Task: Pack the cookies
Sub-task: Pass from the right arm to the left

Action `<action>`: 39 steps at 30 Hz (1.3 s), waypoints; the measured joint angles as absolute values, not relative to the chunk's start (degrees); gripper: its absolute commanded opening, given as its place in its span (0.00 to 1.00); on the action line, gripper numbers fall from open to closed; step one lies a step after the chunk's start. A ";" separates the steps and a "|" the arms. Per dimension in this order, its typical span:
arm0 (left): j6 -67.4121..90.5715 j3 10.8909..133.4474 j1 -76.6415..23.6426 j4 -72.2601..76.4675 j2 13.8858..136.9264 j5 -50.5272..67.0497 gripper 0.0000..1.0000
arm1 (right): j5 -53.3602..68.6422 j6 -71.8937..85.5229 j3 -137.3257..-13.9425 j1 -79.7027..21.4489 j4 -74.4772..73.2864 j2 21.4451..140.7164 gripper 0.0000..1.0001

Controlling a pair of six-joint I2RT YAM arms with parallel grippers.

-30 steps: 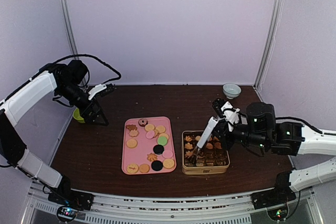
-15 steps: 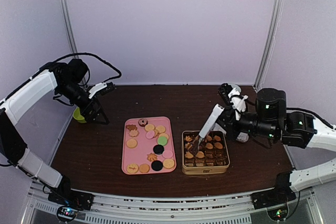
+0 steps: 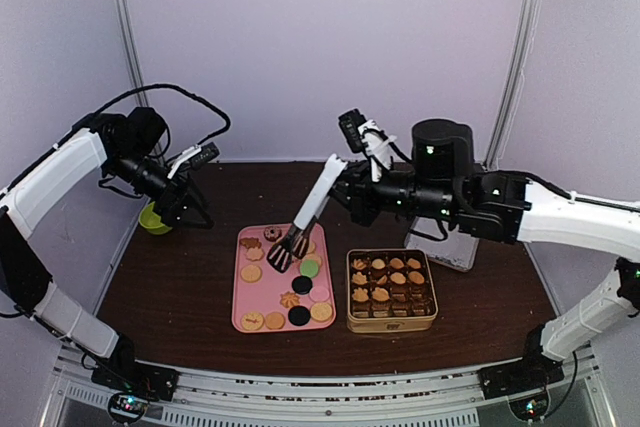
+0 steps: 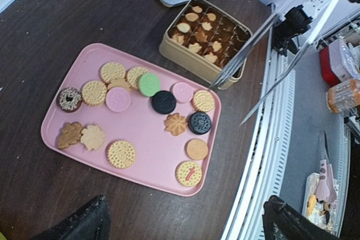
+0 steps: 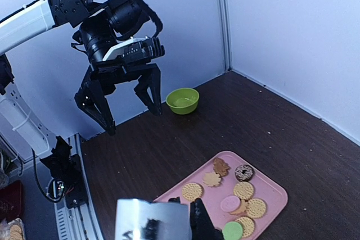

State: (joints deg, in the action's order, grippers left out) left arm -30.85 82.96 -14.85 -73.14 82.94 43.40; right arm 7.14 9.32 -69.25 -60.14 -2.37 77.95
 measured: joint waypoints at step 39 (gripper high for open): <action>-48.27 77.45 -18.44 -82.83 82.59 60.88 0.08 | 24.25 17.52 -89.76 -57.04 6.24 101.82 0.00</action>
State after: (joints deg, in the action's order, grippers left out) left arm -48.27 77.45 -18.44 -82.83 82.59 60.88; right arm 24.25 17.52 -89.76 -57.04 6.24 101.82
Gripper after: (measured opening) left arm 0.031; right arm 0.036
